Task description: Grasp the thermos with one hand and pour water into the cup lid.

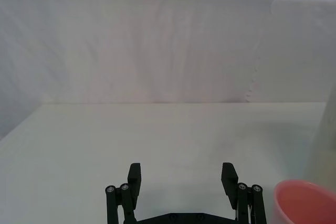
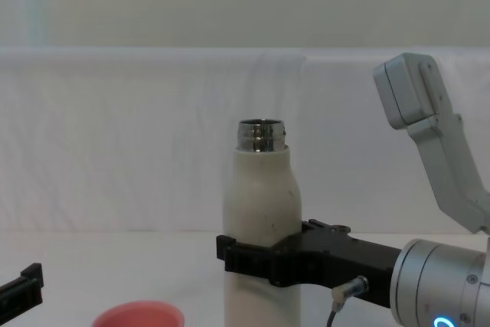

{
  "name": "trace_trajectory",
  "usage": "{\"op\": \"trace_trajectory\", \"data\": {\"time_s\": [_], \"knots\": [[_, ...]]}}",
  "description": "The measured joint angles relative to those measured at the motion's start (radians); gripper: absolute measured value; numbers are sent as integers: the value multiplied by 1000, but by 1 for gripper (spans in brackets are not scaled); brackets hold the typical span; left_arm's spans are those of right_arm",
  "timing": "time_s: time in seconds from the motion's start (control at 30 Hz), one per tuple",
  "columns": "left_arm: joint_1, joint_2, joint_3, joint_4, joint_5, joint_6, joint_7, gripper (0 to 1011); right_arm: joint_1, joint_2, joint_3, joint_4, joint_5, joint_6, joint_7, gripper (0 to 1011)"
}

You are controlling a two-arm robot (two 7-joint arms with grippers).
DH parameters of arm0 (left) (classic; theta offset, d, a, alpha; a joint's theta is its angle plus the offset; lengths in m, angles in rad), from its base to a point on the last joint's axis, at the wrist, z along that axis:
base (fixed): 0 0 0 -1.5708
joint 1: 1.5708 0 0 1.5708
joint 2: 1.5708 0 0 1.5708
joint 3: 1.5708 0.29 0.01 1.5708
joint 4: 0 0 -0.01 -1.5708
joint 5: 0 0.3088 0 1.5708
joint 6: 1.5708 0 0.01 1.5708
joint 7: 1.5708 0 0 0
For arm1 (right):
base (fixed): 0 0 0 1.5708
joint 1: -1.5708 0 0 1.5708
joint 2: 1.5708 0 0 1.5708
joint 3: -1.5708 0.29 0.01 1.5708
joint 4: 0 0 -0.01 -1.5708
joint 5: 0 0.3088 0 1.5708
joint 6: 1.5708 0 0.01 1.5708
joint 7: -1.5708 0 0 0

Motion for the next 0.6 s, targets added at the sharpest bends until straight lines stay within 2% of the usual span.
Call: {"op": "trace_trajectory", "data": {"time_s": [0.27,0.47,0.6], "knots": [[0,0,0,0,0,0,0,1001,-30,17,8,-52,-48,-14,-44,961],[0,0,0,0,0,0,0,1001,-47,37,13,-105,-119,-12,-77,961],[0,0,0,0,0,0,0,1001,-50,56,12,-139,-187,4,-98,961]]}}
